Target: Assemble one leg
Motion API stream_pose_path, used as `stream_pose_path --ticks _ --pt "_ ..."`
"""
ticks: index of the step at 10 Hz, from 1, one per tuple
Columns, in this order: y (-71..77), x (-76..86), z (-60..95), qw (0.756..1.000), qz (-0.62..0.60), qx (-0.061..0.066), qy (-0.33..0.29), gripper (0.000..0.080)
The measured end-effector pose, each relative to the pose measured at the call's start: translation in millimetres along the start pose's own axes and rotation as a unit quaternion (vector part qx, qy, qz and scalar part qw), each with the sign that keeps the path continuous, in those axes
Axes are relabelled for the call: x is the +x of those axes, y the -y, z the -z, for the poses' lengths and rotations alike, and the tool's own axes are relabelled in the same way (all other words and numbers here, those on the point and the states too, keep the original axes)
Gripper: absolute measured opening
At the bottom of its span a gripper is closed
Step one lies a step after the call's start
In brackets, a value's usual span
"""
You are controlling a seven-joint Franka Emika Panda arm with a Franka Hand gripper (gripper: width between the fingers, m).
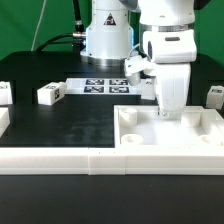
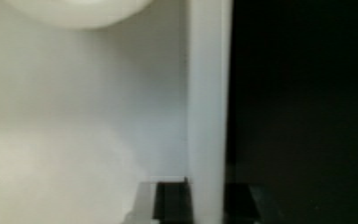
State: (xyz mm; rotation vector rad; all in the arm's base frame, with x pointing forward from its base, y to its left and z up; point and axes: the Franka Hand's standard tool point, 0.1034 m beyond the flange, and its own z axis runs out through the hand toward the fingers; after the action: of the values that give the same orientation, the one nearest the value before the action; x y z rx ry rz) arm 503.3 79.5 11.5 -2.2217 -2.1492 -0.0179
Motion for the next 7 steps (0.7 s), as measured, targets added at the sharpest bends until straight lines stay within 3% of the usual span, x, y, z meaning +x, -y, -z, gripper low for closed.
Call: stream_pose_path --ticks 2,4,5,6,7 --pt "0.1 -0.4 -0.5 1.000 -0.001 0.000 0.000 0.0061" --pt "0.4 -0.9 -0.9 1.000 -0.002 0.000 0.000 0.0293" --pt "0.4 -1.0 -1.0 1.000 -0.002 0.001 0.000 0.0293" --pt "0.5 -1.3 -1.1 1.000 -0.002 0.001 0.000 0.0498" --pt "0.5 -1.4 -1.2 1.000 -0.002 0.001 0.000 0.0599"
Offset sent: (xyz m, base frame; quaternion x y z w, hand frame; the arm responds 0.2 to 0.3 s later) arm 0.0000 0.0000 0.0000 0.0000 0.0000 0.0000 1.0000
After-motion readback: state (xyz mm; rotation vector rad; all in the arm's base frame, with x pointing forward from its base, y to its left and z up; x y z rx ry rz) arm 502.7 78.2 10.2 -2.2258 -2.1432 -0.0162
